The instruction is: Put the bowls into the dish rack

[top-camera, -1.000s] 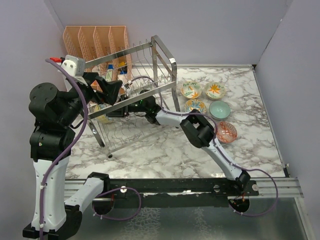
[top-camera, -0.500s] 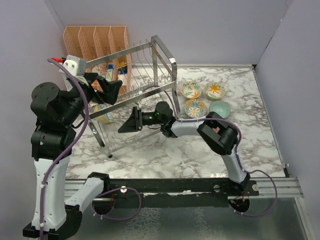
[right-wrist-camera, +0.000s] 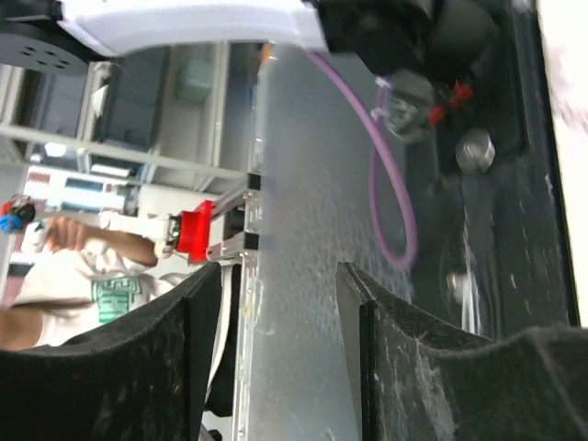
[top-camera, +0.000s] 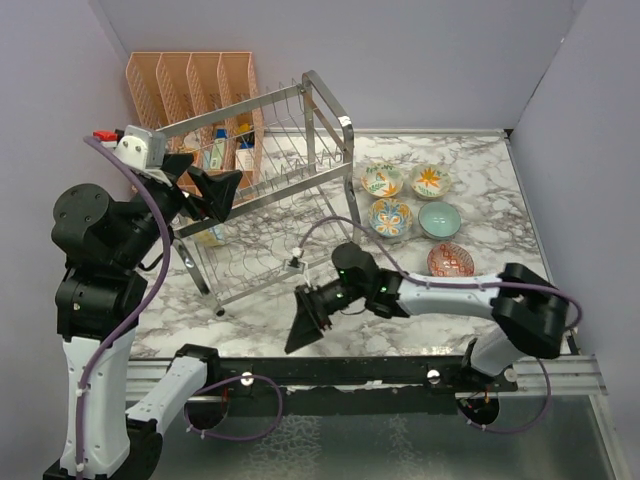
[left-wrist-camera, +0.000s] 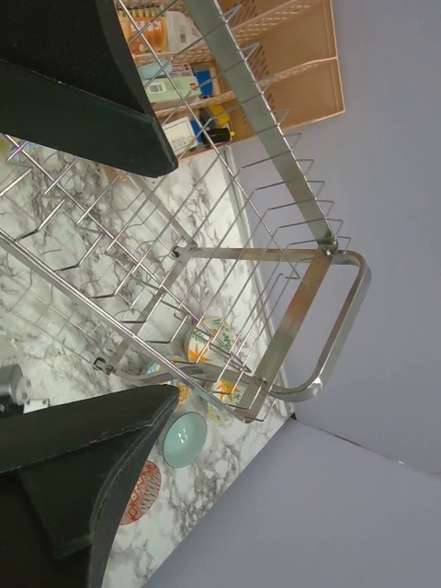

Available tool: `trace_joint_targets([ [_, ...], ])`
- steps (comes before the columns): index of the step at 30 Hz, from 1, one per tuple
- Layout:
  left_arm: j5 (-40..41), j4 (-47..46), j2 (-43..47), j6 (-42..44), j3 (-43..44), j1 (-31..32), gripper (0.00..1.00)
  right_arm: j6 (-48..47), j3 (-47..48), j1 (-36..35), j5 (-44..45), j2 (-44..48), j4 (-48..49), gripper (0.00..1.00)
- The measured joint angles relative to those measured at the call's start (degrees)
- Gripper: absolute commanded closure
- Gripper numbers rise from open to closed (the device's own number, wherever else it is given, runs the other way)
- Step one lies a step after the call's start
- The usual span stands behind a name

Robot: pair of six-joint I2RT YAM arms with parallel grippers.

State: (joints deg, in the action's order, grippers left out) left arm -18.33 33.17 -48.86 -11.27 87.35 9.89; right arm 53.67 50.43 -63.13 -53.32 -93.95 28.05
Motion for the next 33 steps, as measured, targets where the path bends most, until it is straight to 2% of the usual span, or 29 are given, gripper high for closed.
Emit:
trace_joint_targets([
  [4, 0.0, -0.02, 0.57, -0.17, -0.76, 0.11, 0.01, -4.63, -7.69, 0.24, 6.43, 12.87, -15.56, 0.46],
  [6, 0.0, 0.0, 0.52, -0.24, -1.16, 0.2, 0.01, -6.45, -9.16, 0.26, 13.68, 20.72, -27.12, 0.45],
  [10, -0.04, 0.0, 0.39, -0.55, -2.01, 0.26, 0.01, -7.45, -8.11, 0.24, 30.88, 33.9, -45.72, 0.41],
  [12, -0.07, 0.0, 0.28, -0.68, -2.14, 0.26, 0.01, -7.23, -5.31, 0.26, 42.64, 38.95, -55.04, 0.36],
  [16, -0.09, 0.0, 0.11, -0.79, -2.19, 0.26, 0.01, -5.64, 1.07, 0.48, 60.43, 40.54, -66.55, 0.33],
  [19, -0.11, -0.02, 0.09, -0.79, -2.32, 0.26, 0.01, -4.96, 3.52, 1.07, 71.04, 39.67, -71.89, 0.33],
  [23, -0.26, -0.04, -0.02, -0.81, -2.75, 0.26, 0.01, -6.36, 6.01, 4.11, 78.12, 36.44, -74.69, 0.33],
  [30, -0.5, -0.07, -0.09, -0.83, -3.21, 0.31, 0.01, -14.47, 6.14, 21.53, 75.6, 32.68, -68.5, 0.33],
  [33, -0.63, -0.09, -0.11, -0.87, -3.5, 0.31, 0.01, -17.44, 6.67, 25.38, 73.37, 29.27, -64.17, 0.33],
])
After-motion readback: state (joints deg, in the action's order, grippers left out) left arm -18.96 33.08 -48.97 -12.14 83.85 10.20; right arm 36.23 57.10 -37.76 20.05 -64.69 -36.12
